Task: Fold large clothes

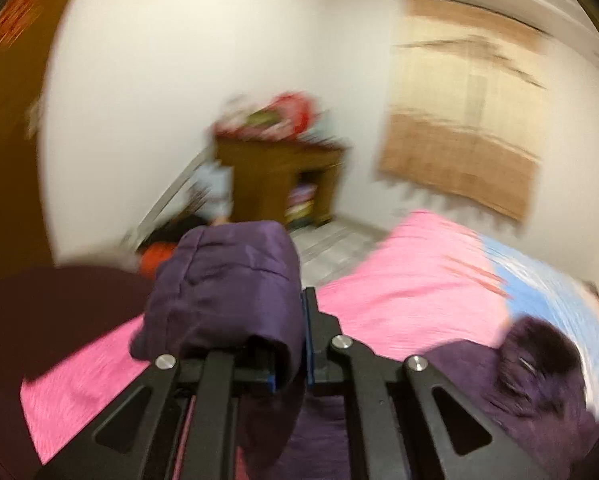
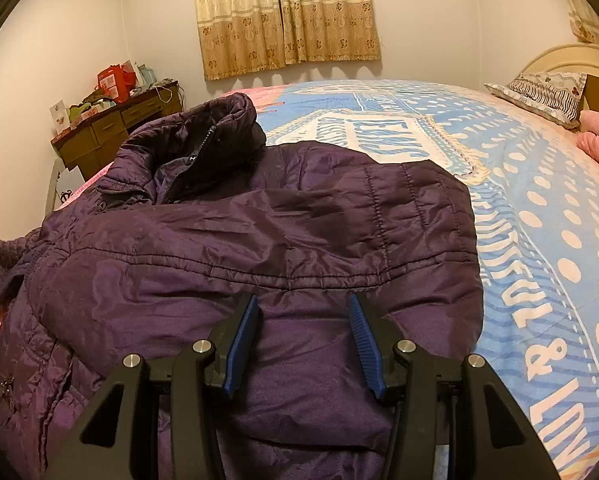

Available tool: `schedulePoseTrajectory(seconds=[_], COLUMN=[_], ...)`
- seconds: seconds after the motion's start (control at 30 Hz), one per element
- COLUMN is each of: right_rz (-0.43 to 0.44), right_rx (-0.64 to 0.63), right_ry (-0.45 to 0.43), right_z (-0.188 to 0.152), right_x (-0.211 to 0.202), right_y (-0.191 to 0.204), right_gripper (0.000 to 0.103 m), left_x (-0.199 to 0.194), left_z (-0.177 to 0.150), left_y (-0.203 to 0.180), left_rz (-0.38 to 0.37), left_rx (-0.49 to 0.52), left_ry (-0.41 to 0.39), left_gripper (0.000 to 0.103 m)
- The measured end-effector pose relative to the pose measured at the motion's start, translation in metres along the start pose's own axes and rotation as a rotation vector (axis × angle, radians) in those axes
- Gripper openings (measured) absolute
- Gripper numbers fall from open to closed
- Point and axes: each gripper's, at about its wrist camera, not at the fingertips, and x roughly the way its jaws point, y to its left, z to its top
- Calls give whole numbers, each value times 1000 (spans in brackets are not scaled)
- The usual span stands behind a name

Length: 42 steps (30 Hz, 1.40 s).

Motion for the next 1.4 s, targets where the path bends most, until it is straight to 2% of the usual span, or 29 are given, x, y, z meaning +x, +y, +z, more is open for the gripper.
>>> schedulePoseTrajectory(seconds=[0.13,0.17,0.27,0.33,0.37,0.43,0.47,0.5,0.53,0.57,0.6,0.63,0.67,0.7,0.73,0.8,0.93,1.0,1.07,1.1,1.17,1.2,1.3,1.37,1.4], right_rz=[2,4,10,14,17,19,19,20,22,25,28,32,34,37,40,48,35,120,208,239,276,293,286,218,184], right_rx=[3,4,10,14,17,20,20,21,23,25,27,29,30,31,31,32,42,35,-65,-145,-262,-315,-451,-503,-502], right_ry=[-2,-3,-5,-7,-7,-7,-8,-8,-8,-9,-9,-9,-9,-8,-8,-4,15,-56,-154,-181,-190,-192,-158,-58,-14], right_z=[0,0,-1,-1,-1,-1,-1,-1,-1,-1,-1,-1,-1,-1,-1,0,9,22,35,40,43,44,40,39,39], right_x=[0,0,-1,-1,-2,-2,-2,-2,-2,-2,-2,-2,-2,-2,-3,-3,-10,-38,-71,-83,-91,-90,-68,-37,-24], right_y=[-1,-1,-2,-3,-3,-3,-4,-3,-4,-5,-5,-6,-6,-6,-6,-5,0,15,50,75,113,133,183,204,207], right_gripper=[49,49,49,49,49,50,50,50,50,50,50,50,51,52,53,55,55,55,57,67,79,79,79,79,71], left_x=[-37,-46,-61,-71,-72,-76,-72,-73,-80,-85,-92,-103,-110,-109,-117,-117,-95,-80,-65,-58,-46,-43,-34,-16,-12], left_z=[-7,-18,-52,-81,-101,-123,-136,-142,-147,-149,-150,-149,-148,-146,-144,-140,-133,-123,-119,-119,-117,-120,-123,-129,-131], left_y=[-94,-124,-185,-215,-231,-243,-245,-245,-243,-235,-226,-213,-202,-200,-184,-168,-127,-99,-85,-81,-70,-67,-64,-71,-70], left_rz=[-199,-273,-391,-451,-481,-529,-556,-563,-568,-576,-587,-595,-586,-578,-575,-550,-475,-383,-318,-289,-228,-213,-152,-64,-44], left_rx=[216,277,419,502,556,595,610,616,616,614,613,606,595,588,575,542,395,338,309,296,257,243,250,301,307], left_ry=[-82,-79,-61,-24,15,98,179,221,234,238,233,211,189,177,166,196,252,260,282,298,322,324,327,377,397], left_gripper=[9,9,9,11,18,20,23,26,40,62,73,89,101,103,103,103,103,103,103,103,103,103,103,103,103])
